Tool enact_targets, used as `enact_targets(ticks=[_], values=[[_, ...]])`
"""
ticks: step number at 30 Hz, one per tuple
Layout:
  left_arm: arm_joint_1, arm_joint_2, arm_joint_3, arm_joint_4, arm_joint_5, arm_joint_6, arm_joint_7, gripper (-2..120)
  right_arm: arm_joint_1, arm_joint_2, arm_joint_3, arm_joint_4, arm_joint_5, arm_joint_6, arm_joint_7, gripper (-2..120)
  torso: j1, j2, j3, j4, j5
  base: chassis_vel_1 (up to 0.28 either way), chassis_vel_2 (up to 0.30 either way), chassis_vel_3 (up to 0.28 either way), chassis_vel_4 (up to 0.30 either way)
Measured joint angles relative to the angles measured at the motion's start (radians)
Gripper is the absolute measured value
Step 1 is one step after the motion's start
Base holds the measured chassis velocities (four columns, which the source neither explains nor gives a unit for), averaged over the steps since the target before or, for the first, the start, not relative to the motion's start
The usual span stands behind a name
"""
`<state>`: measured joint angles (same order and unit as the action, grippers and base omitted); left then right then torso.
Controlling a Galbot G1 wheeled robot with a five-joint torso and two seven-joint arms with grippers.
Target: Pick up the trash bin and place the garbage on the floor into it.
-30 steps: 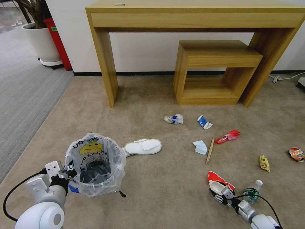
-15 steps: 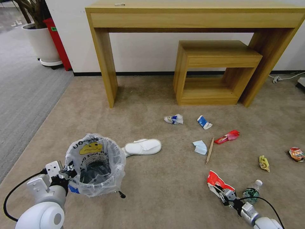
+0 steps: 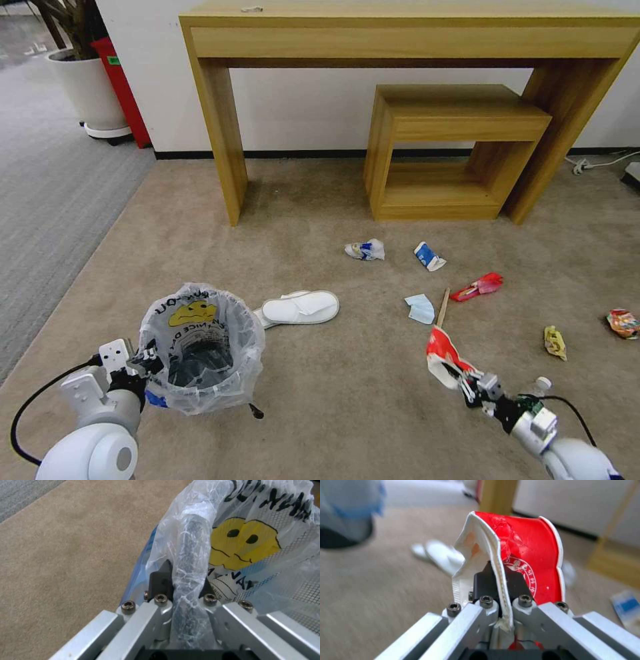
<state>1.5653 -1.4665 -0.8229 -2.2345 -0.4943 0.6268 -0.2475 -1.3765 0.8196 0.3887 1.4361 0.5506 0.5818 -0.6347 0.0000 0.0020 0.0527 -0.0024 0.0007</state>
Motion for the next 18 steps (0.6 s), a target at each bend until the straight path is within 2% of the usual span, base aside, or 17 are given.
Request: enact_targets(ticks=[1, 5, 14, 18], values=[[0.000, 0.000, 0.000, 0.000, 0.000, 0.000, 0.000, 3, 0.000, 0.000, 0.000, 0.000, 0.000, 0.000, 0.000, 0, 0.000, 0.000, 0.000, 0.0000, 0.0000, 0.000, 0.000, 0.000, 0.000], [0.004, -0.002, 0.005, -0.006, 0.007, 0.000, 0.002, 3, -0.003, -0.037, -0.017, 0.141, 0.050, 0.008, -0.052, 0, 0.000, 0.000, 0.000, 0.0000, -0.0001, 0.000, 0.000, 0.000, 0.000], [0.011, -0.005, 0.012, -0.015, 0.020, 0.001, 0.004, 3, 0.004, -0.084, -0.050, 0.335, 0.072, -0.007, -0.055, 0, 0.000, 0.000, 0.000, 0.0000, 0.0000, 0.000, 0.000, 0.000, 0.000], [0.014, -0.007, 0.017, -0.019, 0.028, 0.003, 0.006, 3, 0.015, -0.128, -0.067, 0.425, 0.104, -0.028, -0.052, 0, 0.000, 0.000, 0.000, -0.0001, -0.0001, 0.000, 0.000, 0.000, 0.000]])
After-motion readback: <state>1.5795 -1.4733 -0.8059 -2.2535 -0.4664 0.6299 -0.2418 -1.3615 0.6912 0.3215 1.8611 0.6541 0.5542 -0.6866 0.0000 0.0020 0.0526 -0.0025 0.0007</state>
